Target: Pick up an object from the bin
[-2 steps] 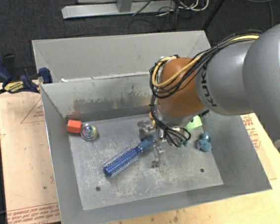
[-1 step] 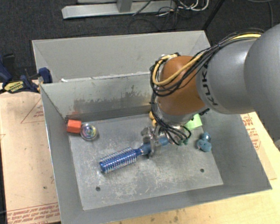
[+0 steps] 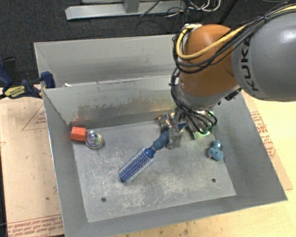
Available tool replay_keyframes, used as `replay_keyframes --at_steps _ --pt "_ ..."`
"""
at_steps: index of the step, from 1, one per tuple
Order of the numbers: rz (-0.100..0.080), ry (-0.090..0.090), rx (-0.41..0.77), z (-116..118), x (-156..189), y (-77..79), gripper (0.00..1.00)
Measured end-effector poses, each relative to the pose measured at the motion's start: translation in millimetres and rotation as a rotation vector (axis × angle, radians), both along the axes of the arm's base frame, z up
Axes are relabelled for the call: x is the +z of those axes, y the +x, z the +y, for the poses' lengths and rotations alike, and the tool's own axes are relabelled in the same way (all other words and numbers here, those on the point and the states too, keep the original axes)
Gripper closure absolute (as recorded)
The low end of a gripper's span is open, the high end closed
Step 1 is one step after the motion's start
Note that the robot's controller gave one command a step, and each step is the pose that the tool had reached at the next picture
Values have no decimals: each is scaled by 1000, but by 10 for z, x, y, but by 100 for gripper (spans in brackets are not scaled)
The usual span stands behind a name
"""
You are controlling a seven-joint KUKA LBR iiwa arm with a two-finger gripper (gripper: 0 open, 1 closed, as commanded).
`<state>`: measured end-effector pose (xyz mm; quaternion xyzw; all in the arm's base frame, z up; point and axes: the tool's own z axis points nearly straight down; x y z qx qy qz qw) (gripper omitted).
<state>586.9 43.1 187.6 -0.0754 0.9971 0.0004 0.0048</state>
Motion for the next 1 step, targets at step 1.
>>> replay_keyframes --at_steps 1 --pt "4 -1 3 4 376 -15 100"
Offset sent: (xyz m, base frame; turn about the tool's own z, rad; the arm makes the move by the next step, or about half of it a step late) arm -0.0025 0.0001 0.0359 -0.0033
